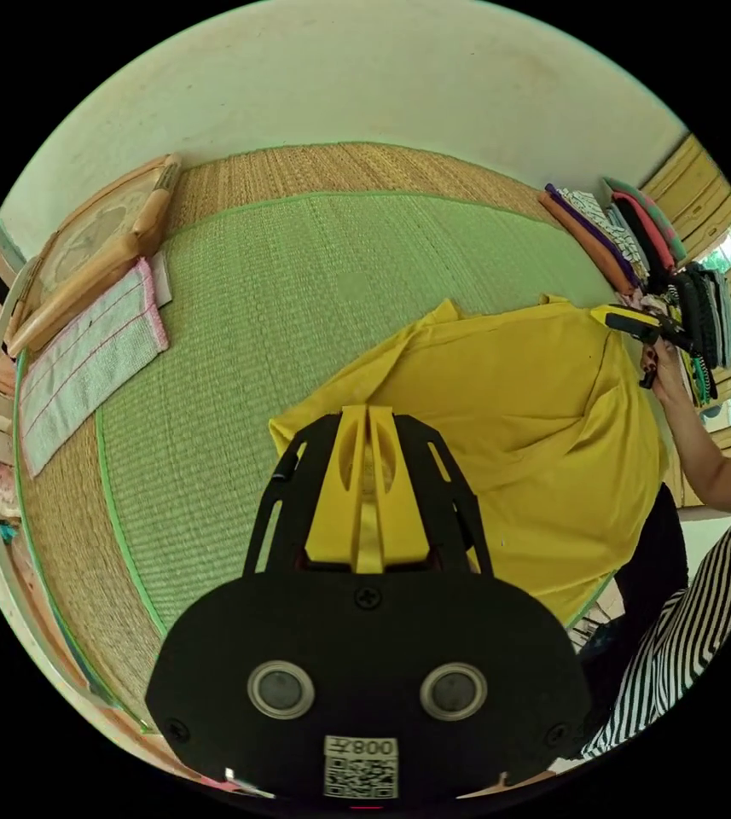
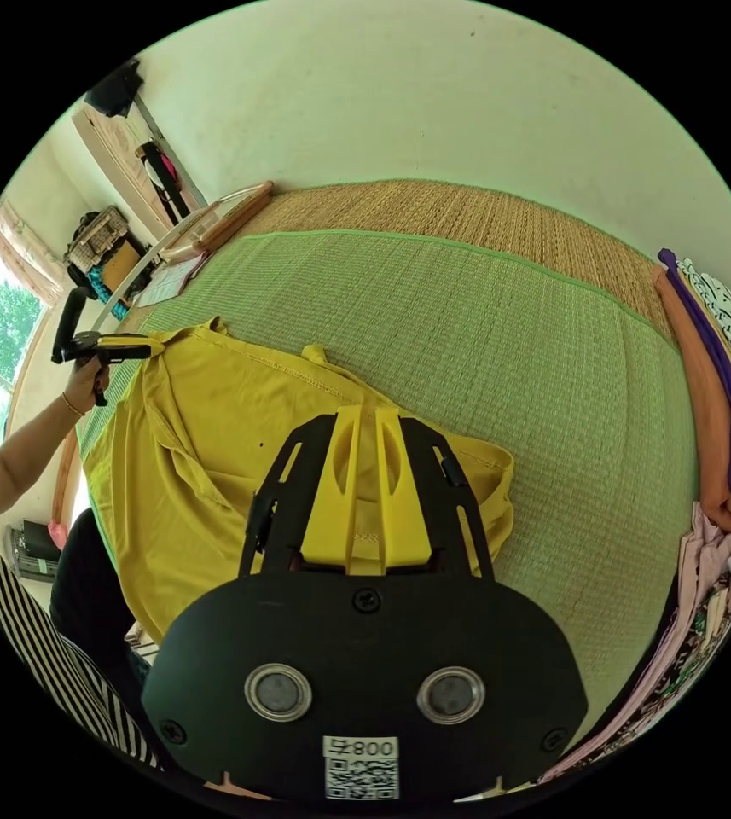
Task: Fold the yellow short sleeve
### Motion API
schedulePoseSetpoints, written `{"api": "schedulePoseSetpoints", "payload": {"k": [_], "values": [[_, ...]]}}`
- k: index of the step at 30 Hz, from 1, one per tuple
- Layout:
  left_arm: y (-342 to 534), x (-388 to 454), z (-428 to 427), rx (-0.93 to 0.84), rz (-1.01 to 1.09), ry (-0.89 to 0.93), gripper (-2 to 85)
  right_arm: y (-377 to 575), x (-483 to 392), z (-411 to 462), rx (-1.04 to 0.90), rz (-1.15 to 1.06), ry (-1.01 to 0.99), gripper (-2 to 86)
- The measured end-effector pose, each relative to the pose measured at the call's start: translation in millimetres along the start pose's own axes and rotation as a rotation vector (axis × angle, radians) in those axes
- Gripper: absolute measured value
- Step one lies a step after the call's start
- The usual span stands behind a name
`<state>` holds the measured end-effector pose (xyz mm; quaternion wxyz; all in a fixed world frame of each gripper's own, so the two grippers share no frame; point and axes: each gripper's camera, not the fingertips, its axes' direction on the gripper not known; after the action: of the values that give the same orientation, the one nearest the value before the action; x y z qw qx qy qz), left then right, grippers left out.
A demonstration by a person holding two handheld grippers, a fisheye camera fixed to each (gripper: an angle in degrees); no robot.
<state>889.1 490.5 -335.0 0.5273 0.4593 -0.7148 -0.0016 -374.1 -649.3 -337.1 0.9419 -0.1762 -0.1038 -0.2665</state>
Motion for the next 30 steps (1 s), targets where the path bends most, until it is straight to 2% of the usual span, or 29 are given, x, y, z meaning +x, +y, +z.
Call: {"api": "schedulePoseSetpoints", "payload": {"k": [3, 7, 13, 20, 30], "values": [[-9, -8, 1, -0.003, -0.03, -0.173, 0.4, 11, 3, -4, 0.012, -0.005, -0.007, 3.9], [-17, -26, -1, 0.015, -0.074, -0.168, 0.5, 29, 15, -12, 0.045, 0.022, -0.032, 5.5], [21, -52, -2, 0.102, -0.173, 0.004, 2.0, 76, 49, -26, 0.086, 0.127, -0.029, 6.9], [113, -57, 7, 0.247, -0.324, 0.156, 7.4, 127, 86, -26, 0.093, 0.243, 0.007, 8.6], [150, -60, 88, 0.197, -0.434, 0.358, 8.2, 119, 97, 32, 0.006, 0.265, -0.031, 8.8]]}}
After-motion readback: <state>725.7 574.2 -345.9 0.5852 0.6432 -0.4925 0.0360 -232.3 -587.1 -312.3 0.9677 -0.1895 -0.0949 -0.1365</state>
